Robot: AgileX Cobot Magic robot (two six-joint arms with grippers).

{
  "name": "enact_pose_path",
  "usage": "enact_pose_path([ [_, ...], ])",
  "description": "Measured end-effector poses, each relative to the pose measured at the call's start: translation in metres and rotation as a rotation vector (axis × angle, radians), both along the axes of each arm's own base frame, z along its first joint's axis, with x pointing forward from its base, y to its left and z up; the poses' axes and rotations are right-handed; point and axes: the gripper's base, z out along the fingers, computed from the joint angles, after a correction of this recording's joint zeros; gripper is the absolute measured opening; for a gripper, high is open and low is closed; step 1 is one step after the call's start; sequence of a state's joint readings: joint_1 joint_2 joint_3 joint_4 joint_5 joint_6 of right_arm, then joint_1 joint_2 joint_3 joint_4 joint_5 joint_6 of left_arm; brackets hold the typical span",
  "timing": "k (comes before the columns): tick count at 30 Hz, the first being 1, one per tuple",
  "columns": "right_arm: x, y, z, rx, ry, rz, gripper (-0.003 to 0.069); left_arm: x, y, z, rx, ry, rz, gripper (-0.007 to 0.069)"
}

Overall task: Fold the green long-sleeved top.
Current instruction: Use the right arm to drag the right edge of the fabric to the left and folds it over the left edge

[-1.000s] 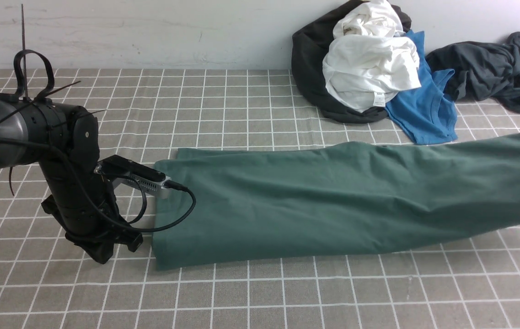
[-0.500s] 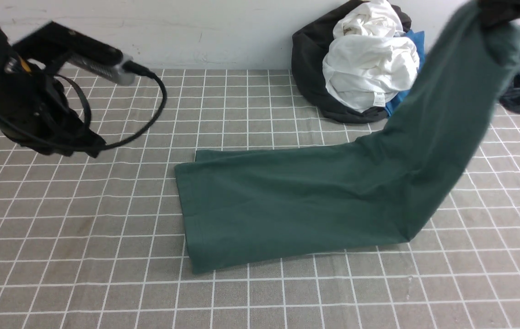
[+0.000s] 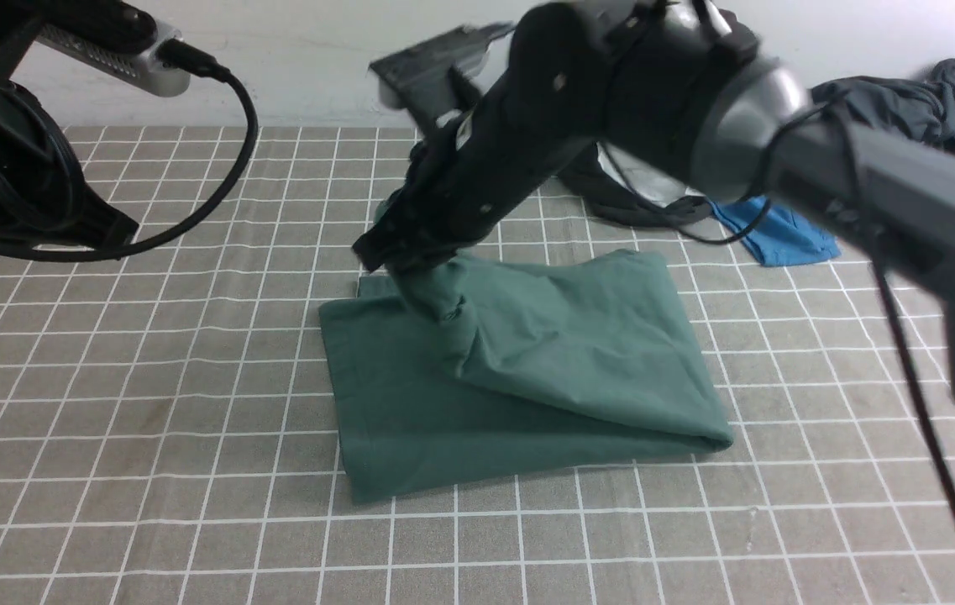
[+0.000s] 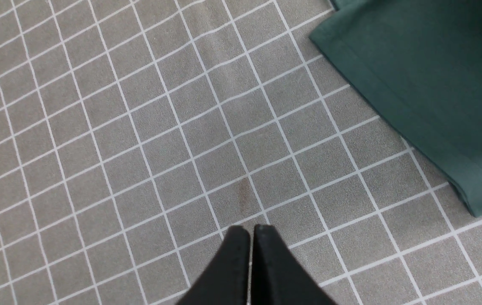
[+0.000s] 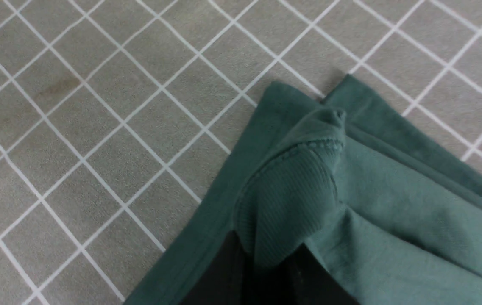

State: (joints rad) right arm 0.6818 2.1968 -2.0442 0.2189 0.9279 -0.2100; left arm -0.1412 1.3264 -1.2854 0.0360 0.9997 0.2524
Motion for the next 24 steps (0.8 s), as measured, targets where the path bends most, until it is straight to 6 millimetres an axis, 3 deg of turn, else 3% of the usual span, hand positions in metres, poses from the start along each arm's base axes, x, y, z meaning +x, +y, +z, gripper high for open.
enact_pose_path([
  [5, 0.003, 0.012, -0.024, 0.039, 0.054, -0.015, 0.0090, 0.000, 0.000, 0.000, 0.000, 0.002, 0.000, -0.0007],
  [7, 0.003, 0.012, -0.024, 0.078, 0.083, -0.020, 0.0165, 0.000, 0.000, 0.000, 0.000, 0.002, 0.000, -0.0007],
  [9, 0.004, 0.011, -0.019, 0.103, 0.081, -0.021, 0.0242, 0.000, 0.000, 0.000, 0.000, 0.002, 0.000, -0.0007],
  [12, 0.007, 0.001, 0.002, 0.121, 0.040, -0.027, 0.0420, 0.000, 0.000, 0.000, 0.000, 0.001, 0.000, -0.0007],
  [14, 0.008, -0.004, 0.009, 0.116, 0.020, -0.028, 0.0455, 0.000, 0.000, 0.000, 0.000, 0.001, 0.000, -0.0007],
  [15, 0.011, -0.015, 0.022, 0.088, -0.021, -0.035, 0.0514, 0.000, 0.000, 0.000, -0.001, 0.001, 0.000, -0.0007],
  [19, 0.019, -0.038, 0.027, -0.026, -0.060, -0.069, 0.0549, 0.002, -0.001, -0.001, -0.004, 0.000, 0.000, -0.0007],
  [24, 0.039, -0.073, -0.011, -0.271, 0.033, -0.138, 0.0528, 0.022, -0.008, -0.023, -0.054, 0.062, 0.000, -0.0007],
])
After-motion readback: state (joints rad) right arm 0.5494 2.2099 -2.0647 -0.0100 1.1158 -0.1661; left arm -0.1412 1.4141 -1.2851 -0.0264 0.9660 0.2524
